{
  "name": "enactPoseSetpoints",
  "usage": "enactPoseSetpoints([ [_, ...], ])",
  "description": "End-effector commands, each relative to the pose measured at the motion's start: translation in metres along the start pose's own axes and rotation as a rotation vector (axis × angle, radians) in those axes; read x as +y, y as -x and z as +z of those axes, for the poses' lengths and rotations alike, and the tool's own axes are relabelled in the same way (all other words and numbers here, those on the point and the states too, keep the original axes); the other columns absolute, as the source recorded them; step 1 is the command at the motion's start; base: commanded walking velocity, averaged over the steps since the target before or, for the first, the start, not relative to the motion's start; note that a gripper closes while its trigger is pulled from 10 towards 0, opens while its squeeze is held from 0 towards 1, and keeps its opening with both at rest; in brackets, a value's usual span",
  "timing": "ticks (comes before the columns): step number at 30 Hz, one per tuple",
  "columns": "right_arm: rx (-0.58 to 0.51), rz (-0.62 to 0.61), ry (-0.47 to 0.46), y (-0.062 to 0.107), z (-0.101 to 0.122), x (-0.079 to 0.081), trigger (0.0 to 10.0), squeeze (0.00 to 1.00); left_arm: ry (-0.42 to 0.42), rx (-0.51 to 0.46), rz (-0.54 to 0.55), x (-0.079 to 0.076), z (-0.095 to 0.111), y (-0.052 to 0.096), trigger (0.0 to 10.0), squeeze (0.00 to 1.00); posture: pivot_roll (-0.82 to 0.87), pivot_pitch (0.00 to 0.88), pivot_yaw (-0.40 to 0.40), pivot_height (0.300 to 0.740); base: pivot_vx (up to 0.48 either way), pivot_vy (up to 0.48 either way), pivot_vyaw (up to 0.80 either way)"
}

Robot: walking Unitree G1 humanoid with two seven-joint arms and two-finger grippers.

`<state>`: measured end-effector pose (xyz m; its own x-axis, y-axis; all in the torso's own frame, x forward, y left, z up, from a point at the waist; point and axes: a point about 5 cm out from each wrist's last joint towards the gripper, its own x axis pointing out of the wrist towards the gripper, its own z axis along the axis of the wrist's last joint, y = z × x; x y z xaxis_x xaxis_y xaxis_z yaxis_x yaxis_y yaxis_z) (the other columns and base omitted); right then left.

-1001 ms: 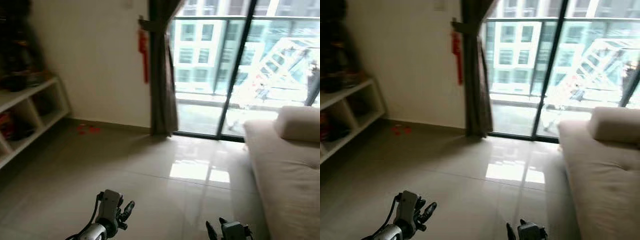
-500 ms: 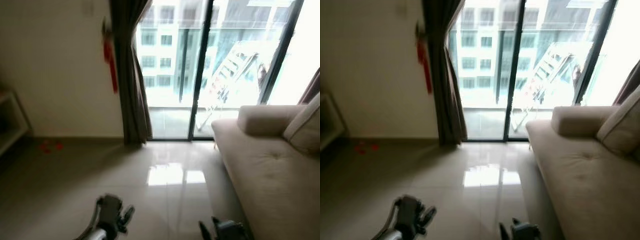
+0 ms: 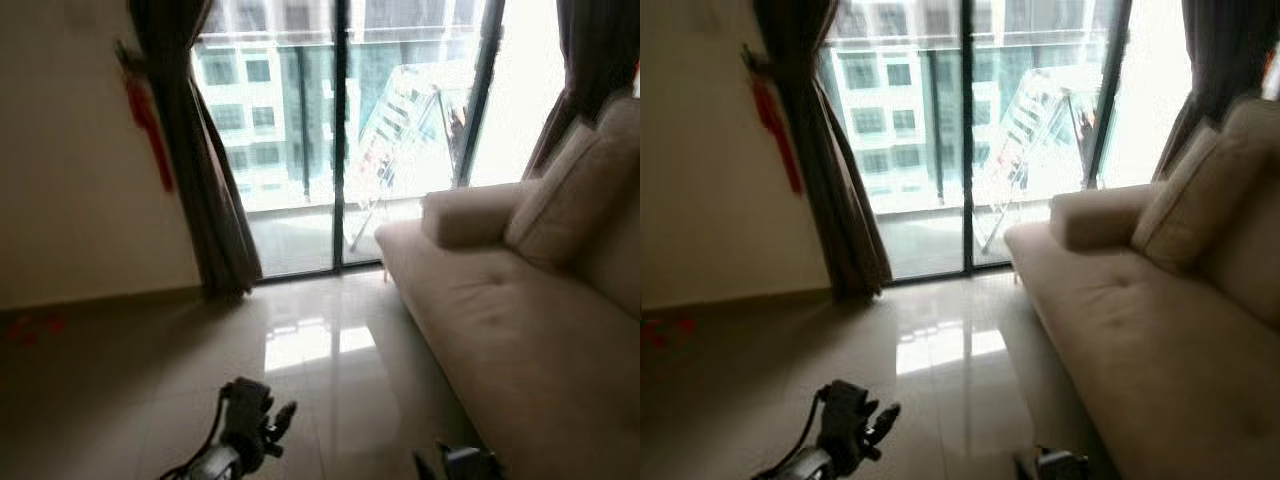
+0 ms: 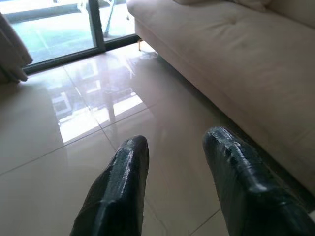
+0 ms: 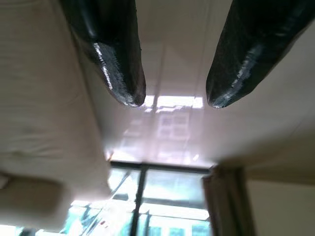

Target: Move the pillow to the sofa from floor

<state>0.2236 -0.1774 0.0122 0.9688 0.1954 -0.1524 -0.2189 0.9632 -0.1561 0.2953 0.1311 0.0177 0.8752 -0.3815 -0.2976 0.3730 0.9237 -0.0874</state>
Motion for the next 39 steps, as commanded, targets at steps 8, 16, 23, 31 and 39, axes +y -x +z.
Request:
enactPoseSetpoints([
  [8, 0.033, 0.009, -0.024, 0.0064, -0.0087, 0.0103, 10.0, 0.00, 0.008, 0.052, -0.001, 0.0027, -0.0133, 0.0056, 10.0, 0.00, 0.00, 0.000, 0.068, 0.740, 0.000, 0.000, -0.79],
  [16, 0.036, 0.007, -0.027, 0.0078, -0.0100, 0.0113, 10.0, 0.00, 0.002, 0.062, -0.014, 0.0009, -0.0160, 0.0057, 10.0, 0.00, 0.00, 0.000, 0.067, 0.740, 0.000, 0.219, -0.79],
  [23, 0.038, 0.009, -0.024, 0.0087, -0.0106, 0.0110, 10.0, 0.00, 0.007, 0.062, -0.025, -0.0019, -0.0173, 0.0053, 10.0, 0.00, 0.00, 0.000, 0.062, 0.740, 0.000, 0.152, -0.79],
  [31, 0.044, 0.008, -0.021, 0.0098, -0.0120, 0.0100, 10.0, 0.00, 0.012, 0.063, -0.028, -0.0041, -0.0185, 0.0050, 10.0, 0.00, 0.00, 0.000, 0.056, 0.740, 0.000, 0.000, -0.79],
  [39, 0.050, 0.011, -0.023, 0.0101, -0.0141, 0.0116, 10.0, 0.00, 0.014, 0.061, -0.032, -0.0057, -0.0194, 0.0048, 10.0, 0.00, 0.00, 0.000, 0.055, 0.740, 0.000, 0.226, -0.79],
])
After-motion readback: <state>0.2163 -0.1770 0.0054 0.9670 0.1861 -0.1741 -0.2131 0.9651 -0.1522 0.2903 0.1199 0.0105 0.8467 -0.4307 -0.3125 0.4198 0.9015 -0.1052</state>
